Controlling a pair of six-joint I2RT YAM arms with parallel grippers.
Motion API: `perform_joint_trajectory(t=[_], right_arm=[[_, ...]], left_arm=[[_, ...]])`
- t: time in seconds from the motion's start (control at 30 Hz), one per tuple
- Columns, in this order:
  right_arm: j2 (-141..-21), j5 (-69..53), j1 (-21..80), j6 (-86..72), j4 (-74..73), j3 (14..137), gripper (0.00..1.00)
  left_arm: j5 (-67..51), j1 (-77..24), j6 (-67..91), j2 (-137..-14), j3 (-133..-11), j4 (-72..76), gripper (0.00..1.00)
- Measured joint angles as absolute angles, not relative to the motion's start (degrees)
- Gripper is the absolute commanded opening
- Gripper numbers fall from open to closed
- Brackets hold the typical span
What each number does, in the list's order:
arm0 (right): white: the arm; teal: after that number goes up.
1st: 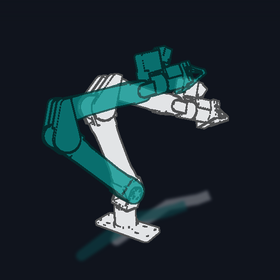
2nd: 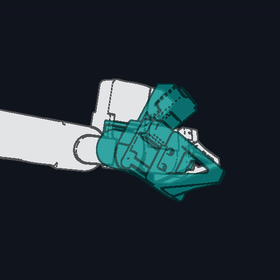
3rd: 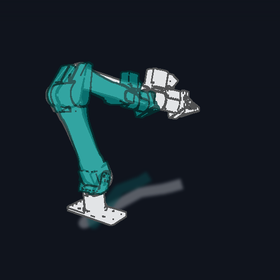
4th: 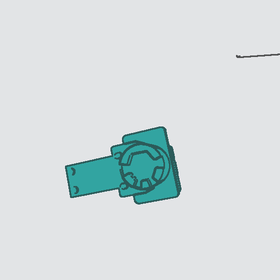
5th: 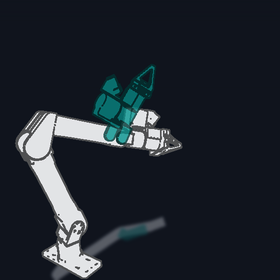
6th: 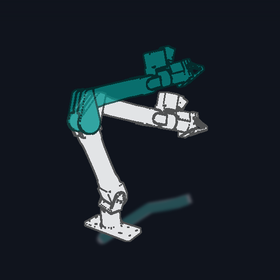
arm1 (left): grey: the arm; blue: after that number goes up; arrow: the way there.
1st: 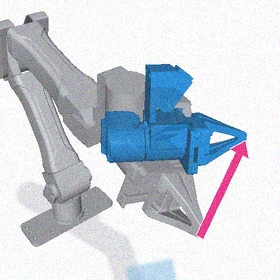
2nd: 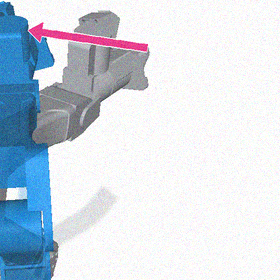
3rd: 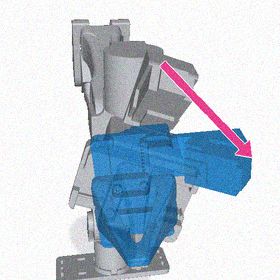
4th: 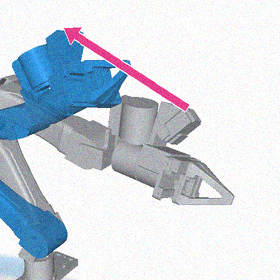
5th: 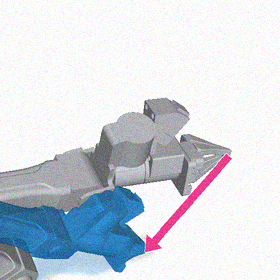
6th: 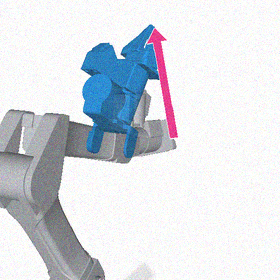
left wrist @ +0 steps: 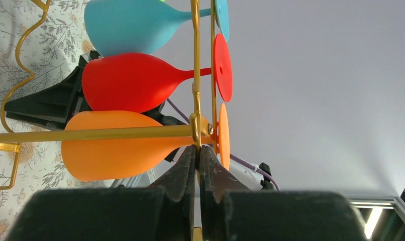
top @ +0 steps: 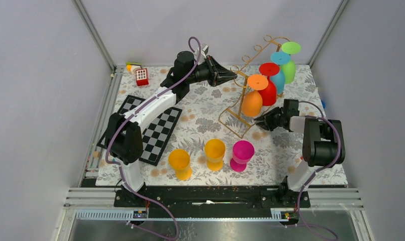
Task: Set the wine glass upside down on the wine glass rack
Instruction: Adjust the wine rack at the center of the board.
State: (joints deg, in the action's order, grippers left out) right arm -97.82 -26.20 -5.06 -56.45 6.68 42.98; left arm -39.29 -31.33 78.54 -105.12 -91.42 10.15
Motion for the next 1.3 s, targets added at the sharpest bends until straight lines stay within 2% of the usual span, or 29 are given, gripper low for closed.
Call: perform_joint_trajectory(t=[0.3,1.3], right_arm=[[-100.9,-26.2,-4.2,-56.8,6.0,47.2,0.26],[-115.0,-35.9,0.9,-54.7,0.0,64.6,0.23]], left_arm=[[-39.0,-31.6,79.3,-103.3,-89.6,9.9,0.0],[-31.3,-35.0,85.6,-95.2,-79.9,11.7,0.0]])
